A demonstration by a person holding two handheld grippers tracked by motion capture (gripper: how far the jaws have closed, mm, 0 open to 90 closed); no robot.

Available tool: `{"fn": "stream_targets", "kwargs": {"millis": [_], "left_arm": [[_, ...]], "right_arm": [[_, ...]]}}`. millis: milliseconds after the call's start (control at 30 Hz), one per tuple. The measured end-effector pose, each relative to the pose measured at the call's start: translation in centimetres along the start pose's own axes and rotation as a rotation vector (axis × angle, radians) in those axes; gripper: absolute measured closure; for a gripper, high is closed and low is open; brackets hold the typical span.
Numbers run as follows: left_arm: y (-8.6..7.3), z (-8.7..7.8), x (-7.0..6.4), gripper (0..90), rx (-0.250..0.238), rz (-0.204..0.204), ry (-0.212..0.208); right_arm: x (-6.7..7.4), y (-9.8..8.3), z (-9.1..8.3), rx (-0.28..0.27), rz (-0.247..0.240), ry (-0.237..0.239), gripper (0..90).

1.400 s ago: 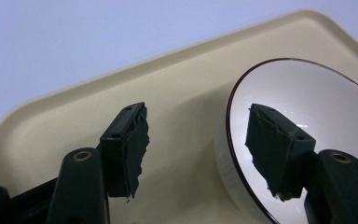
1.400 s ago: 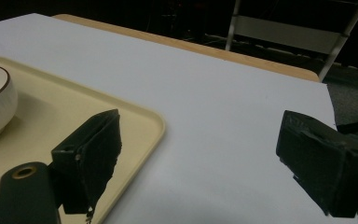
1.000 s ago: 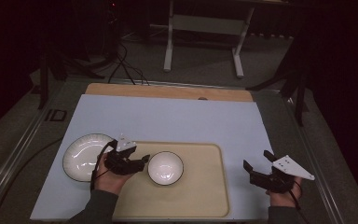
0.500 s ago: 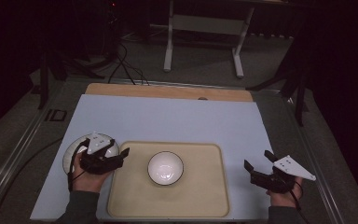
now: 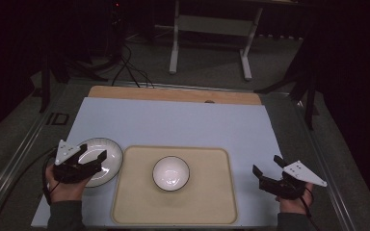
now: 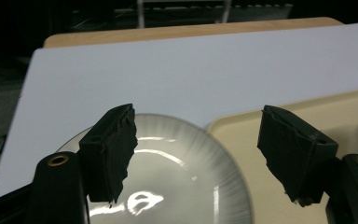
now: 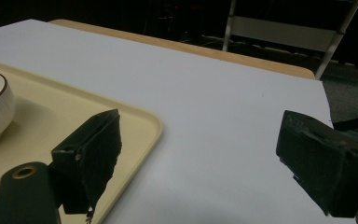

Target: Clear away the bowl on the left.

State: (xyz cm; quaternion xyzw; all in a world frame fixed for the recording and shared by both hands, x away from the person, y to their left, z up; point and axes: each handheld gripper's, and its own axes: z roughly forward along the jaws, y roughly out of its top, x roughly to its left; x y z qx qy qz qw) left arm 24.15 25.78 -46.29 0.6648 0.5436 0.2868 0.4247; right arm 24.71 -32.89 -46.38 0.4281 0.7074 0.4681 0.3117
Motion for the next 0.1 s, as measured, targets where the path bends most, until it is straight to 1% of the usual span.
{"fn": "stream_targets", "kwargs": {"millis": [100], "left_arm": [[-0.36, -0.1, 0.43, 27.7, 0.0, -0.025, 0.022]], "right_arm": [[-0.05, -0.03, -0.02, -0.001, 0.001, -0.003, 13.6]]}}
